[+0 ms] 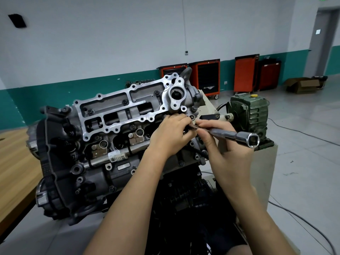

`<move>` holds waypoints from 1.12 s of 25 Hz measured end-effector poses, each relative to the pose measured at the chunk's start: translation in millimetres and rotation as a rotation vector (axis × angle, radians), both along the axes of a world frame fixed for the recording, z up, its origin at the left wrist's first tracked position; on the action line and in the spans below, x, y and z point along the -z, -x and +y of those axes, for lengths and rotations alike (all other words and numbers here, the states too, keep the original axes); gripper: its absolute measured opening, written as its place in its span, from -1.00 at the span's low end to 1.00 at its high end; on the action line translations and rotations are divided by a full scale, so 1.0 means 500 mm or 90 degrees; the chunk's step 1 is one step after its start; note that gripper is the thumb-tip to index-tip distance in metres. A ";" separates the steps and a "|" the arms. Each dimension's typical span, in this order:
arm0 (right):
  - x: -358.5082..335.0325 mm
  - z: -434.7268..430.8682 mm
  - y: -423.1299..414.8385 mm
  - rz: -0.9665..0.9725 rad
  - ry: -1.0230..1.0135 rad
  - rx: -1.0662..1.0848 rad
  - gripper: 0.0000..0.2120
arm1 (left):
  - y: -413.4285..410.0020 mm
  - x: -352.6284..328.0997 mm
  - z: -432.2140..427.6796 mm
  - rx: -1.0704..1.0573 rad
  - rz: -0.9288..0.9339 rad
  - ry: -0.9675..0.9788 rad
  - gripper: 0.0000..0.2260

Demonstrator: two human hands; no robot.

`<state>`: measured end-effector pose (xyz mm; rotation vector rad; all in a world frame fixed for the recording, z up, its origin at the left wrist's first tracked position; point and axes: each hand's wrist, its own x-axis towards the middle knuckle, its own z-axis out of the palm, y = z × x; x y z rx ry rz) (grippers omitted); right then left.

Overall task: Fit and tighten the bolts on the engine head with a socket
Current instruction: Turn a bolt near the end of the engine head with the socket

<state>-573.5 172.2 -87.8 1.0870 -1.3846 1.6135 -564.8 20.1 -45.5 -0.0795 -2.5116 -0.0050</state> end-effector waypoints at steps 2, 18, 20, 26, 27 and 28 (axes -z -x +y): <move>0.005 0.001 0.003 0.044 -0.034 0.024 -0.84 | -0.001 0.000 0.000 -0.003 0.007 0.004 -0.80; -0.008 0.003 0.001 -0.010 0.037 0.044 -0.84 | -0.001 -0.001 0.000 0.006 0.005 -0.006 -0.78; -0.004 0.002 -0.003 -0.017 0.016 0.030 -0.83 | 0.000 -0.001 -0.001 0.002 0.003 -0.001 -0.76; -0.010 0.005 0.006 0.044 0.012 0.074 -0.87 | -0.002 0.000 0.001 0.007 0.017 -0.016 -0.82; -0.011 0.007 0.006 0.020 0.029 0.059 -0.85 | -0.002 0.000 0.001 0.009 0.016 -0.014 -0.83; -0.010 0.008 0.004 -0.005 0.036 0.041 -0.82 | -0.001 0.000 0.001 0.010 0.011 -0.006 -0.82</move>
